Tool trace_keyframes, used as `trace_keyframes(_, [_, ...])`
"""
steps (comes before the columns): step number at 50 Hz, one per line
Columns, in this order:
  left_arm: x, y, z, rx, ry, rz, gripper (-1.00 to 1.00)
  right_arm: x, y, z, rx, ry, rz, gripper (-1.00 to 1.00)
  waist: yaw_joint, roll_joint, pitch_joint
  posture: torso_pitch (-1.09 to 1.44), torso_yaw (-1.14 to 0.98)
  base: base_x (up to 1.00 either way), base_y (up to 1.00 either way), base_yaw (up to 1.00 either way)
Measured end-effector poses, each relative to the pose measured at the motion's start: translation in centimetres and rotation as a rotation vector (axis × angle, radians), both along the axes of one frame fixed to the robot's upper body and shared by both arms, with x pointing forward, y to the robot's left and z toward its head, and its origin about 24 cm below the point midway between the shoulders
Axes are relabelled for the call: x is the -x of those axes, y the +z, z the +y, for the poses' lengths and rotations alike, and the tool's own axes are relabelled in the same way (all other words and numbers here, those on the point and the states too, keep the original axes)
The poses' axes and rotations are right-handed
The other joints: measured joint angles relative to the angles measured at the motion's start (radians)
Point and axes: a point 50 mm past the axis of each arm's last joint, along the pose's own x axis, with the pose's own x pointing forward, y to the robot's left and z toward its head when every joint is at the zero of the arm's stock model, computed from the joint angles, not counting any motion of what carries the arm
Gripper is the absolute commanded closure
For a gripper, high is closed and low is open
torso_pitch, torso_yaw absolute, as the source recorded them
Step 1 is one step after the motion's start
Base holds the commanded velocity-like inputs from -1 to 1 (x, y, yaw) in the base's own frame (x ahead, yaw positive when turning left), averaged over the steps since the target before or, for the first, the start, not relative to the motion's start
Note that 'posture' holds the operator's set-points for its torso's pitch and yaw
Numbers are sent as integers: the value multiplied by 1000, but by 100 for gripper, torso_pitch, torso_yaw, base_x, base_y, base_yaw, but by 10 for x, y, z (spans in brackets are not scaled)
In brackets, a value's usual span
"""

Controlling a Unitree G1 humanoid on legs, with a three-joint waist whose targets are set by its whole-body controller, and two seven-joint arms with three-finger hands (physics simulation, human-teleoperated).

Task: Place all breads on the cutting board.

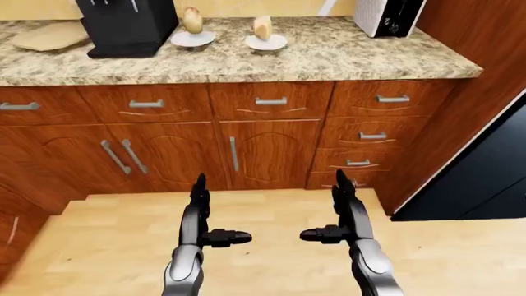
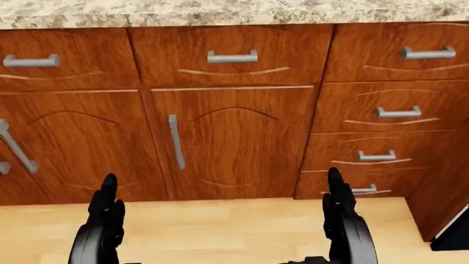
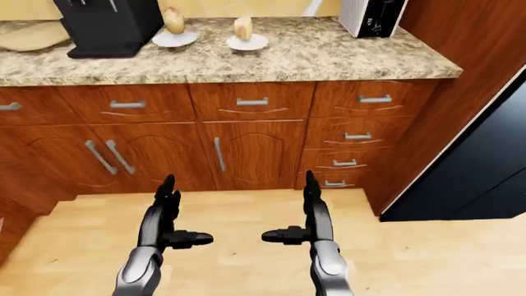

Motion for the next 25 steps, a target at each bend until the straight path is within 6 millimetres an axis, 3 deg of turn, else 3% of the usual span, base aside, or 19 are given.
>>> trace_keyframes(1, [0, 4, 1, -2, 1, -19, -100, -1, 4, 1, -1, 3, -17, -100, -2, -4, -11, 0, 0, 0, 0, 0])
trace_keyframes(3, [-4, 19, -1, 0, -9, -98, -100, -6, 21, 5, 0, 14, -96, -100, 8, -3, -60, 0, 0, 0, 0, 0])
trace_keyframes(5, [-3, 23, -3, 17, -21, -115, -100, -6, 29, 10, -12, 35, -126, -100, 10, -8, -40, 0, 0, 0, 0, 0])
trace_keyframes(7, [1, 20, -4, 20, -28, -90, -100, -6, 27, 12, -16, 48, -113, -100, 9, -8, -52, 0, 0, 0, 0, 0])
trace_keyframes(10, [-1, 26, -4, -5, -33, -77, -100, -6, 29, 9, -9, 42, -90, -100, 10, -5, -50, 0, 0, 0, 0, 0])
trace_keyframes(13, [-6, 52, -4, -32, -34, -119, -100, -8, 50, 7, 3, 37, -110, -100, 9, -4, -49, 0, 0, 0, 0, 0])
trace_keyframes(19, [-10, 125, -4, -48, -49, -277, -100, -11, 103, 9, 5, 54, -235, -100, 9, -3, -75, 0, 0, 0, 0, 0])
trace_keyframes(22, [-8, 147, -4, -49, -47, -317, -100, -10, 123, 12, 4, 73, -278, -100, 8, -1, -83, 0, 0, 6, 0, 0])
trace_keyframes(25, [-7, 154, -2, -44, -46, -295, -100, -10, 133, 18, 1, 99, -271, -100, 8, 4, -56, 0, 0, 33, 0, 0])
